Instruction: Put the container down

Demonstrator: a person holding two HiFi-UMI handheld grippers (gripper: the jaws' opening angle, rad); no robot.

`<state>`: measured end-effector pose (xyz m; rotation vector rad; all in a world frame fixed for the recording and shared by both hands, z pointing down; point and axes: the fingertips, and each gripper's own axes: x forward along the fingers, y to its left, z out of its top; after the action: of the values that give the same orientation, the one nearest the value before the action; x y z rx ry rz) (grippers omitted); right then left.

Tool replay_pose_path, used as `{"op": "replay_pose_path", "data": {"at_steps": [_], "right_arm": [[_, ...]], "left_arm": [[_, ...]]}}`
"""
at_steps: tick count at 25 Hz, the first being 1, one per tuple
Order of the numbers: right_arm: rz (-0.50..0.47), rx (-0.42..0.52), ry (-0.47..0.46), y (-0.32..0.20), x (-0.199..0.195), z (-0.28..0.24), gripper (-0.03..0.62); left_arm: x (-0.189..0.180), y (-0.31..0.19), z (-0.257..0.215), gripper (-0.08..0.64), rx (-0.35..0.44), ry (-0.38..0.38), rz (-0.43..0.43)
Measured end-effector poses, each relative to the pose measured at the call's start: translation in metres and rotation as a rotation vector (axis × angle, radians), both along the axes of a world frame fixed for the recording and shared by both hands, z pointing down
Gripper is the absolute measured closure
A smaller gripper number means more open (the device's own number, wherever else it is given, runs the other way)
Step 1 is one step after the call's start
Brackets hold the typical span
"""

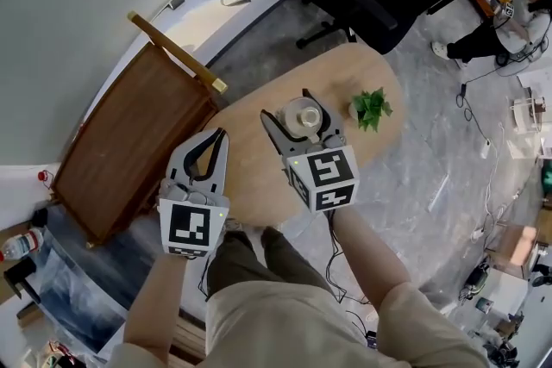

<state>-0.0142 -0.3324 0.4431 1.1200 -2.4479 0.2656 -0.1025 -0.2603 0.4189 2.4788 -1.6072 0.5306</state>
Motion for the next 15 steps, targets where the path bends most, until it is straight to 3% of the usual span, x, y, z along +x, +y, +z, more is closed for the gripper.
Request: {"op": "replay_pose_path", "data": {"at_steps": [15], "right_arm": [[-0.046, -0.02, 0.049, -0.049, -0.041, 0.175, 0.259]], "left_arm": [[-0.016, -0.043, 0.15, 0.552, -0.065, 0.024, -0.005]]}}
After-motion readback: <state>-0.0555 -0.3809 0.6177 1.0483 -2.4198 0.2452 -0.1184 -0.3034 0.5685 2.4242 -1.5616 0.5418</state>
